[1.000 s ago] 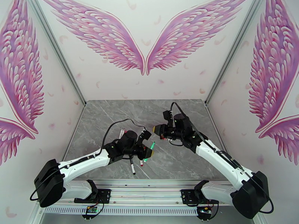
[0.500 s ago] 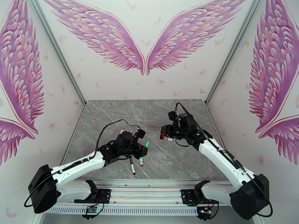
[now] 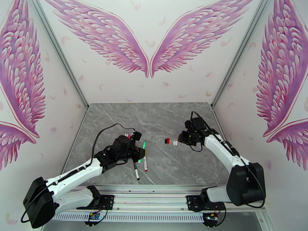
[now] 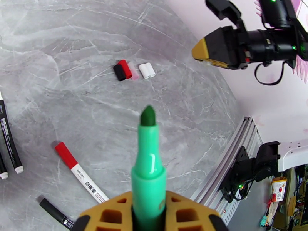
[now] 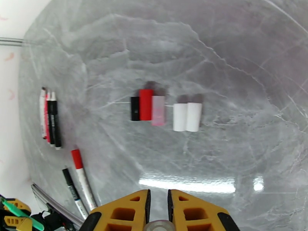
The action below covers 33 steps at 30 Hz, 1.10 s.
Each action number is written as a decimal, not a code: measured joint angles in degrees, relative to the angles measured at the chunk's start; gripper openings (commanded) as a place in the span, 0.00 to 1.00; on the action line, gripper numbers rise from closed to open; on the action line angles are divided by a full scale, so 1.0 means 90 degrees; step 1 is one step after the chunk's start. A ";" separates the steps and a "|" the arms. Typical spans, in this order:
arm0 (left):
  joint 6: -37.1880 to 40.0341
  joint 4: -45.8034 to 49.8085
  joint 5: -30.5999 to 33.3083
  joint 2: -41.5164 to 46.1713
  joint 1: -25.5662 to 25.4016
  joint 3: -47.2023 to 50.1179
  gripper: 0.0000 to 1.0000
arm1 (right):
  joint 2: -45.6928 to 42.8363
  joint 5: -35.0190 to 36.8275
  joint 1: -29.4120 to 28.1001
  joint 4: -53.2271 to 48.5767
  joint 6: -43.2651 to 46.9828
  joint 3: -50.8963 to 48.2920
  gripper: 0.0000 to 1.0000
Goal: Open the pen caps
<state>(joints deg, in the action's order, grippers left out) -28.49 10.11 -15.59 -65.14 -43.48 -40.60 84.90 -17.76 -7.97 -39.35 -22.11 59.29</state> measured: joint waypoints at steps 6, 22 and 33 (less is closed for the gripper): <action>0.0012 0.0034 0.0005 -0.0073 0.0000 0.0000 0.05 | 0.1008 0.0032 0.0155 -0.0058 0.0425 0.0410 0.16; 0.0029 0.0051 0.0002 -0.0452 -0.0002 0.0002 0.05 | 0.2310 0.0022 0.0376 -0.0061 0.0823 0.0959 0.22; 0.0078 0.0061 0.0002 -0.0488 0.0000 0.0000 0.05 | 0.2557 0.0000 0.0386 -0.0090 0.0848 0.1154 0.26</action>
<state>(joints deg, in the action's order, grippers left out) -27.79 10.66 -15.57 -69.54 -43.48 -40.60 107.92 -17.76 -4.49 -40.16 -14.48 69.67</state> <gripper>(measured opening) 0.200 0.253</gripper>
